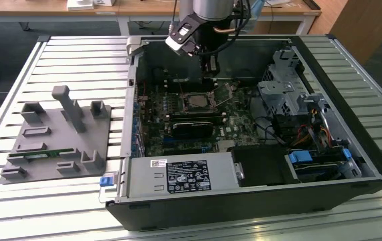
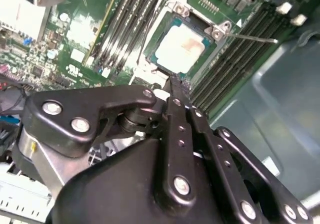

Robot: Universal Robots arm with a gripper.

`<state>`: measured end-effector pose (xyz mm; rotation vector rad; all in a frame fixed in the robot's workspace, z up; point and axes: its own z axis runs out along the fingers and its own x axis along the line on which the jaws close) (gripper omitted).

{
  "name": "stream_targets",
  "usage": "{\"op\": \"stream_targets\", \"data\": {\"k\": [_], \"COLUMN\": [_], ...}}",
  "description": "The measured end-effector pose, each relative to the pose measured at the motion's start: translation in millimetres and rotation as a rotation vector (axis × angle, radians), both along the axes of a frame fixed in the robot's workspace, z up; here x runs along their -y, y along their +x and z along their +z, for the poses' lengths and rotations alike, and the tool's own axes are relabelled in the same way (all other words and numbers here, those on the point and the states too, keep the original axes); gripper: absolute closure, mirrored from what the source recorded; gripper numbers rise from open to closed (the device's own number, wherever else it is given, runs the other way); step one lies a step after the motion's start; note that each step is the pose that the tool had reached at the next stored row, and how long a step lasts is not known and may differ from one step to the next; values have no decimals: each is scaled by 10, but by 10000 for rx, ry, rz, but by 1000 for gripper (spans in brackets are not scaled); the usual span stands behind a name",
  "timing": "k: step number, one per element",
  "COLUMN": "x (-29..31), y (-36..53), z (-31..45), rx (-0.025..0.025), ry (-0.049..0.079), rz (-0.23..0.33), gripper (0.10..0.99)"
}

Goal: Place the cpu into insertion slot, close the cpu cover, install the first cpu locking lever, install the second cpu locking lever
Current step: 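Close the cpu cover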

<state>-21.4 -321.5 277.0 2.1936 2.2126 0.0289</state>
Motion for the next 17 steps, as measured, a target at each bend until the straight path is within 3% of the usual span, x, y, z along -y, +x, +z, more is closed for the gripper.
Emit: {"op": "stream_targets", "data": {"k": [7, 13, 17], "x": [1, 1, 1], "y": [17, 189, 217], "z": [16, -7, -27], "rx": [-7, -47, -49], "ry": [61, 63, 62], "rz": [345, 424, 425], "gripper": [980, 980, 980]}}
